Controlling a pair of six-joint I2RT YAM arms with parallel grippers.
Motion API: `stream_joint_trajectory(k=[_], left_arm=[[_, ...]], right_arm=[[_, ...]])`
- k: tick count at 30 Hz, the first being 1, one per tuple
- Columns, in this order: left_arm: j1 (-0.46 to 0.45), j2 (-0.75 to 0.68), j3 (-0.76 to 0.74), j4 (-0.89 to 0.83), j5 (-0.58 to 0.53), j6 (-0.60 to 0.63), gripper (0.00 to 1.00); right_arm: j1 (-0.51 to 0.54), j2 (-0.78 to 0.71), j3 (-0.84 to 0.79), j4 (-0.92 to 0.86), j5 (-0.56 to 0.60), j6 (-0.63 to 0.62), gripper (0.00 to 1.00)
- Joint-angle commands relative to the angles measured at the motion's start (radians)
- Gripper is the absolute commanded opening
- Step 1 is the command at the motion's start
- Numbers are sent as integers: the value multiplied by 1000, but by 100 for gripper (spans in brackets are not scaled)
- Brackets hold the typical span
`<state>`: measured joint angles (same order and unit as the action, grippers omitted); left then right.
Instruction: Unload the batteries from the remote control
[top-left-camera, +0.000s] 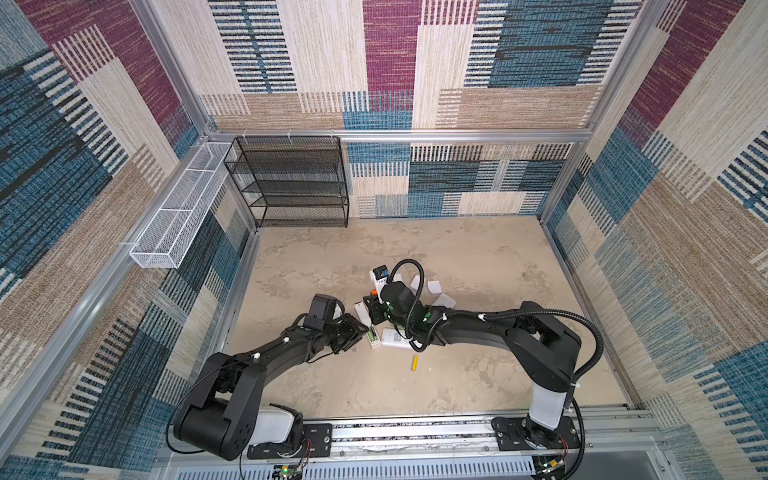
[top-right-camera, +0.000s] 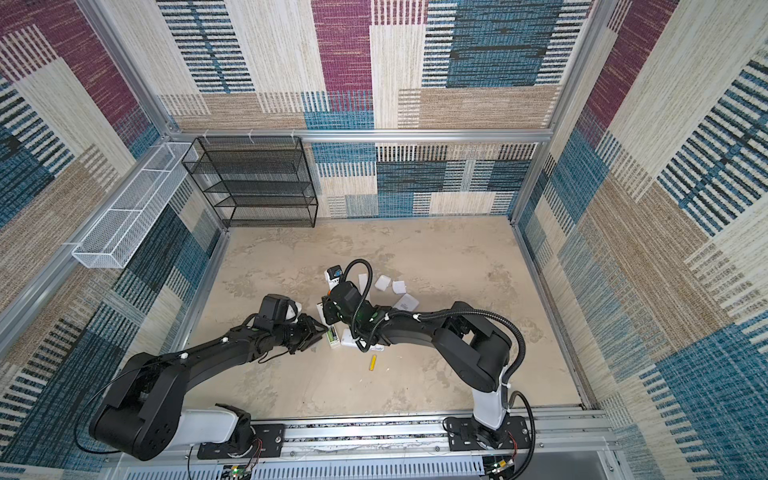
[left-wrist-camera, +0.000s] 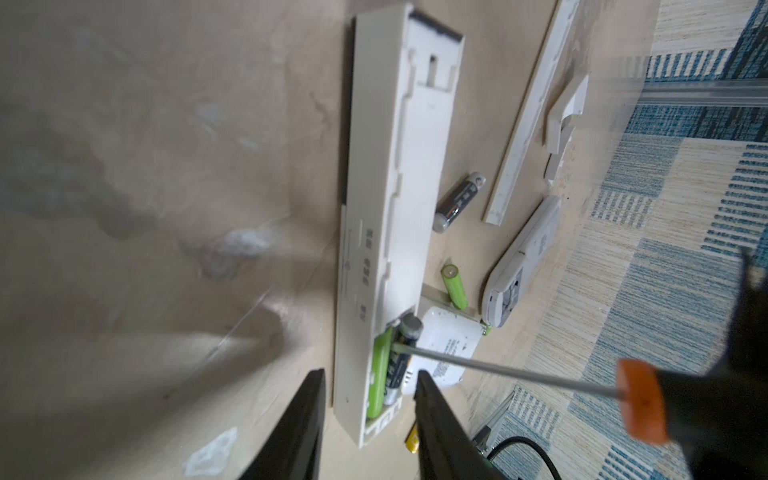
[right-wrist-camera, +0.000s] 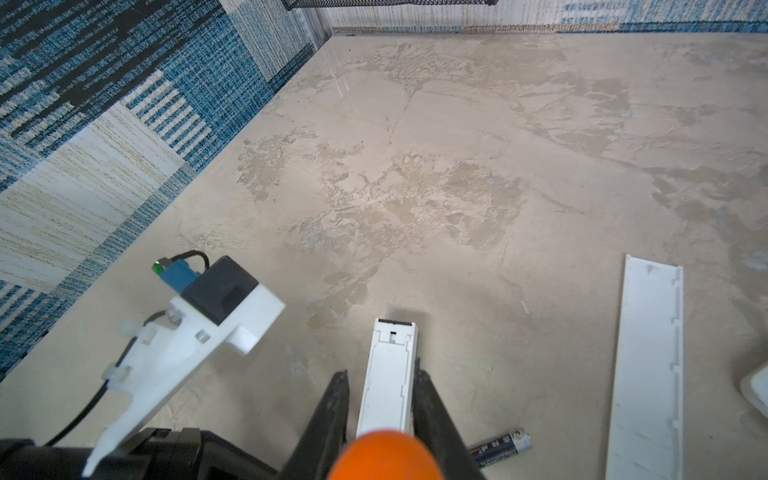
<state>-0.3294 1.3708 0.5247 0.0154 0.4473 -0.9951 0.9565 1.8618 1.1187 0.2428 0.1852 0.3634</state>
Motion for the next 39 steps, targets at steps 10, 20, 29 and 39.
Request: stream_joint_trajectory(k=[10, 20, 29, 39], left_arm=[[2, 149, 165, -141, -149, 13, 46], [0, 270, 228, -202, -162, 48, 44], [0, 304, 228, -212, -167, 60, 40], [1, 320, 230, -211, -156, 71, 37]], right_arm=[[10, -11, -19, -8, 37, -50, 0], [14, -47, -28, -8, 49, -77, 0], [16, -58, -19, -36, 57, -96, 0], [39, -14, 47, -109, 52, -161, 0]])
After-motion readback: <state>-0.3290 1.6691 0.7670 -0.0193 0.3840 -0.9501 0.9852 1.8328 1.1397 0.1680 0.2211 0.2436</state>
